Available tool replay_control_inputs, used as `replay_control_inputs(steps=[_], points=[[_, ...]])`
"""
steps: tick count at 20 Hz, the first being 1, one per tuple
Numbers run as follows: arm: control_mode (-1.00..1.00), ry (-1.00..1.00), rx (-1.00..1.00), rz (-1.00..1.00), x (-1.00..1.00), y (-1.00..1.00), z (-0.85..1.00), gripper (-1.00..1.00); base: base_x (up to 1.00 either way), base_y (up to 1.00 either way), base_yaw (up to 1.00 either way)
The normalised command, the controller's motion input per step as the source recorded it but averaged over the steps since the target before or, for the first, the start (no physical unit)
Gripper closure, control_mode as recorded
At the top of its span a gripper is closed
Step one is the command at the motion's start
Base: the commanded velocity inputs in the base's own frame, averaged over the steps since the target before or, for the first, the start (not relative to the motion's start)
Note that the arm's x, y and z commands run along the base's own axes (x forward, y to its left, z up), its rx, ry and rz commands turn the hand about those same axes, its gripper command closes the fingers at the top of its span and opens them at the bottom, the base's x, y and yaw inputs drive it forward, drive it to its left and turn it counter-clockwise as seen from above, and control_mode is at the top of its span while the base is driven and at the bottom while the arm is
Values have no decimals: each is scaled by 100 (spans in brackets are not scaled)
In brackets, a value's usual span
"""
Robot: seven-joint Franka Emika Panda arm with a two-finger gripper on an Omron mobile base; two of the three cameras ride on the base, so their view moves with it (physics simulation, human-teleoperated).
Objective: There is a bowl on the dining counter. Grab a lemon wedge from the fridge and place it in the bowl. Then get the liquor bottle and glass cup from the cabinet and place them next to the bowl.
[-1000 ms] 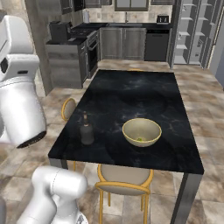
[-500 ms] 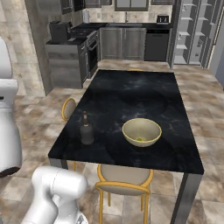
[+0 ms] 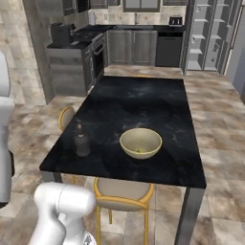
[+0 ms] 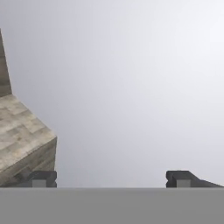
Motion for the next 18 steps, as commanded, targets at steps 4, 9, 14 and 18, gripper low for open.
replay_control_inputs(steps=[4, 9, 14, 18], points=[[100, 0, 0, 0, 0, 0, 0, -100, -15, -100, 1], [100, 0, 0, 0, 0, 0, 0, -100, -24, -100, 3], [100, 0, 0, 0, 0, 0, 0, -100, -15, -100, 3], [100, 0, 0, 0, 0, 0, 0, -100, 4, -100, 8]])
